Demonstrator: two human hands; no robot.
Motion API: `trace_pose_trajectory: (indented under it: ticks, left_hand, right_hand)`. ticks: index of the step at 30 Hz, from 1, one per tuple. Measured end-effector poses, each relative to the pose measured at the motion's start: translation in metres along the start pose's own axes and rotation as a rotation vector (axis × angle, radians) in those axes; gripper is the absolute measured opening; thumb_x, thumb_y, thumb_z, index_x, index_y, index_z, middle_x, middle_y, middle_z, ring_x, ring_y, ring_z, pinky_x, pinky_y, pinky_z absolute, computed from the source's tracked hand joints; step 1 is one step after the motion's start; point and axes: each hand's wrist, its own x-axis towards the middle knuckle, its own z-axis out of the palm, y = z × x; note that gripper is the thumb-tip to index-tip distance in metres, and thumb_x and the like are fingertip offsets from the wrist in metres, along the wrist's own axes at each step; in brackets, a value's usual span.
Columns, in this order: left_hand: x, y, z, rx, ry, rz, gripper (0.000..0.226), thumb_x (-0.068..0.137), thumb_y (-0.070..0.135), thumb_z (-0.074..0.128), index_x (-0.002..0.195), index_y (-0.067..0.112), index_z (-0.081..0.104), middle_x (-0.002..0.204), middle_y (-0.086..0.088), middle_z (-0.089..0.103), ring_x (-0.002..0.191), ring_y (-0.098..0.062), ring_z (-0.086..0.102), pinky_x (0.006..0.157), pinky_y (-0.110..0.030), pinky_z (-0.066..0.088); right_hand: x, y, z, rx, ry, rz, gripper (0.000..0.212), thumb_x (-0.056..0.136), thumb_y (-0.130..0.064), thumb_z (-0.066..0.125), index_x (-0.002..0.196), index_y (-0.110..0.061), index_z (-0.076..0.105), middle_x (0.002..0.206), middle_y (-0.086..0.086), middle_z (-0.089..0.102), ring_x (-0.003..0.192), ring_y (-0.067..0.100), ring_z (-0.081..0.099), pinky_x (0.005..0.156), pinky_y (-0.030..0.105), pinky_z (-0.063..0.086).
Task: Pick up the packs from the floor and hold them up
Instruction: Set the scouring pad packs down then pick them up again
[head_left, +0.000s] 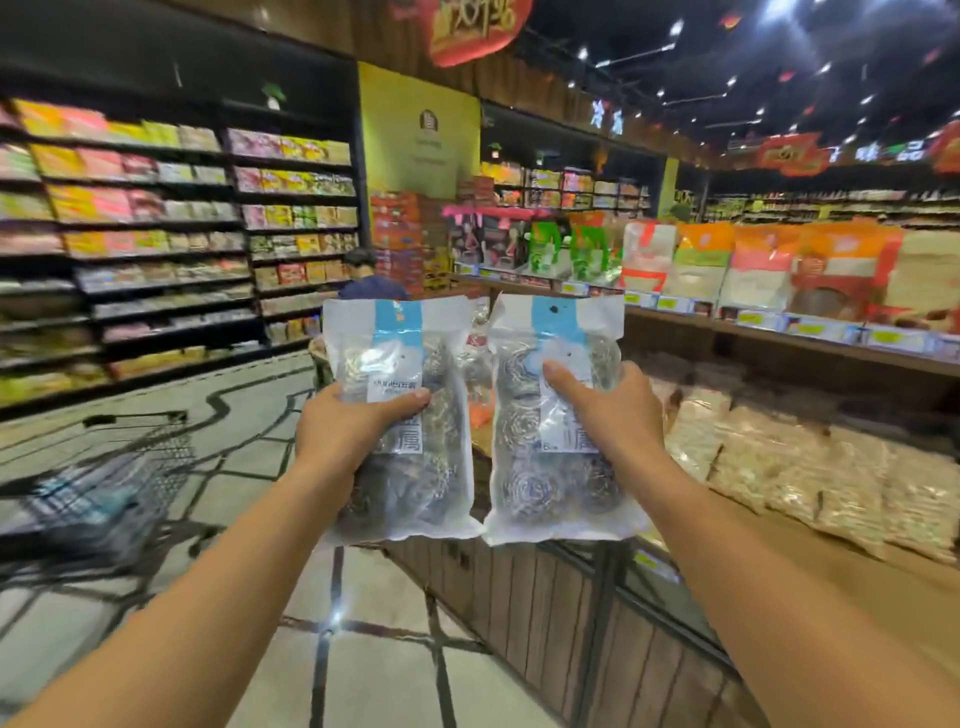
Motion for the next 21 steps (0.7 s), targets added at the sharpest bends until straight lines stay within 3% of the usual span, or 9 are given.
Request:
trace_pose_trajectory:
  ticks: [7, 10, 12, 14, 17, 21]
  left_hand:
    - [0.089, 0.002, -0.036, 0.026, 0.227, -0.047, 0.05, 0.055, 0.034, 0.101, 0.095, 0.019, 0.075, 0.091, -0.003, 0.08, 0.085, -0.027, 0.077, 0.088, -0.045, 0.062]
    - [0.119, -0.002, -0.055, 0.031, 0.287, -0.038, 0.043, 0.061, 0.031, 0.099, 0.091, 0.022, 0.07, 0.09, 0.0, 0.077, 0.083, -0.021, 0.074, 0.078, -0.035, 0.059]
    - [0.138, -0.006, -0.07, 0.04, 0.32, -0.041, 0.042, 0.062, 0.03, 0.098, 0.093, 0.022, 0.07, 0.09, 0.002, 0.076, 0.083, -0.019, 0.072, 0.072, -0.03, 0.056]
    - [0.162, -0.013, -0.089, 0.035, 0.359, -0.056, 0.053, 0.06, 0.033, 0.098, 0.103, 0.018, 0.071, 0.095, -0.002, 0.079, 0.087, -0.024, 0.075, 0.078, -0.037, 0.06]
    - [0.197, -0.022, -0.118, 0.028, 0.424, -0.079, 0.063, 0.056, 0.037, 0.099, 0.108, 0.016, 0.072, 0.096, -0.004, 0.08, 0.086, -0.027, 0.077, 0.083, -0.043, 0.062]
    - [0.25, -0.035, -0.154, -0.004, 0.468, -0.073, 0.05, 0.064, 0.032, 0.097, 0.102, 0.02, 0.067, 0.091, -0.001, 0.076, 0.081, -0.021, 0.073, 0.064, -0.031, 0.053]
  right_hand:
    - [0.089, -0.016, 0.122, 0.051, -0.184, -0.073, 0.114, 0.044, -0.097, 0.066, 0.131, -0.025, 0.061, 0.123, -0.003, 0.071, 0.109, 0.025, 0.069, 0.094, 0.051, 0.057]
    - [0.111, -0.025, 0.174, 0.071, -0.266, -0.098, 0.121, 0.044, -0.1, 0.064, 0.139, -0.026, 0.056, 0.132, -0.002, 0.068, 0.118, 0.027, 0.066, 0.098, 0.052, 0.055]
    - [0.12, -0.033, 0.206, 0.088, -0.309, -0.101, 0.118, 0.05, -0.095, 0.069, 0.142, -0.023, 0.052, 0.137, 0.0, 0.065, 0.122, 0.029, 0.064, 0.101, 0.052, 0.053]
    - [0.132, -0.041, 0.243, 0.095, -0.365, -0.108, 0.103, 0.063, -0.081, 0.075, 0.142, -0.02, 0.052, 0.136, 0.0, 0.065, 0.122, 0.029, 0.063, 0.101, 0.05, 0.052]
    - [0.147, -0.052, 0.299, 0.106, -0.4, -0.137, 0.104, 0.055, -0.087, 0.07, 0.136, -0.023, 0.056, 0.13, -0.002, 0.069, 0.116, 0.027, 0.067, 0.099, 0.051, 0.054]
    - [0.164, -0.066, 0.375, 0.125, -0.433, -0.155, 0.108, 0.052, -0.088, 0.068, 0.135, -0.021, 0.055, 0.129, 0.001, 0.068, 0.115, 0.028, 0.066, 0.098, 0.052, 0.055]
